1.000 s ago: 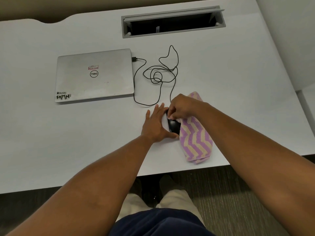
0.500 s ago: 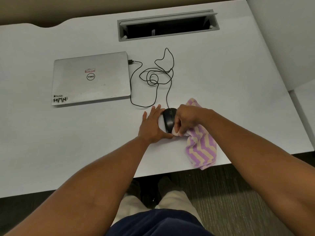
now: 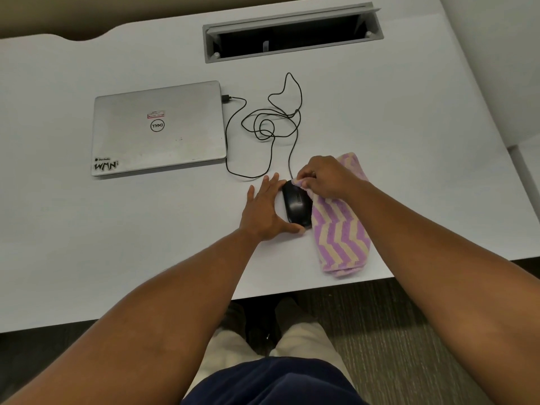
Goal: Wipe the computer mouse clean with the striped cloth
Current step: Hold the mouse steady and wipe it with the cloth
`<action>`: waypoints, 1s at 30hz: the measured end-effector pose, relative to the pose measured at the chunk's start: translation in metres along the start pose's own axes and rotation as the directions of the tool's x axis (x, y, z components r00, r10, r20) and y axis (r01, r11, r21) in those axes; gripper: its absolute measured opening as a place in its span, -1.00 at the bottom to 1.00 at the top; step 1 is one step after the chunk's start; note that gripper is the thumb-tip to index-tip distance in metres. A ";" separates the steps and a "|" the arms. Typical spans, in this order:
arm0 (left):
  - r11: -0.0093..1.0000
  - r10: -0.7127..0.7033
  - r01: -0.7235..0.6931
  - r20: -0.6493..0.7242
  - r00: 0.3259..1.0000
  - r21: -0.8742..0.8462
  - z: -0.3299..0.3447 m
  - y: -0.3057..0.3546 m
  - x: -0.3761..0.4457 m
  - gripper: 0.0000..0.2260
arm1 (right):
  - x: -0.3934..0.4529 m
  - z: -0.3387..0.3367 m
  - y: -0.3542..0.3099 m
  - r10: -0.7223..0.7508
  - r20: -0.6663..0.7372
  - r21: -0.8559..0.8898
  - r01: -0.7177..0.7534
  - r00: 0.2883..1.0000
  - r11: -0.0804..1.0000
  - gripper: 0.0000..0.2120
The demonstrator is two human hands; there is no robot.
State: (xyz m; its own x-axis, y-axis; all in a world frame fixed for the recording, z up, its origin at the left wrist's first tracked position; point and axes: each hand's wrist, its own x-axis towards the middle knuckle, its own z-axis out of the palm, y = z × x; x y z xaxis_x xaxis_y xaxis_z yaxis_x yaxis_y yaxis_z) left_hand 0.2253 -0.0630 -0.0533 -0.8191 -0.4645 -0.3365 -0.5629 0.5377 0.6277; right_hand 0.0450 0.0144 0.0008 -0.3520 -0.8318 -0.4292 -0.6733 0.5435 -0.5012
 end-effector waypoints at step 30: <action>1.000 0.016 -0.016 -0.006 1.000 -0.026 0.005 -0.006 0.003 0.10 | 0.003 -0.014 -0.015 0.099 0.123 -0.081 -0.090 0.987 0.993 -0.77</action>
State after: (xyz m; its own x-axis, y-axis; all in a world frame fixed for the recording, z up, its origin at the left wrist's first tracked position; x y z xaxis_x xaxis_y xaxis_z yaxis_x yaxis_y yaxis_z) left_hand 0.2263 -0.0643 -0.0612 -0.8273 -0.4601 -0.3224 -0.5466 0.5267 0.6511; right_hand 0.0454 0.0018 0.0174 -0.3344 -0.7537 -0.5658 -0.6896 0.6049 -0.3982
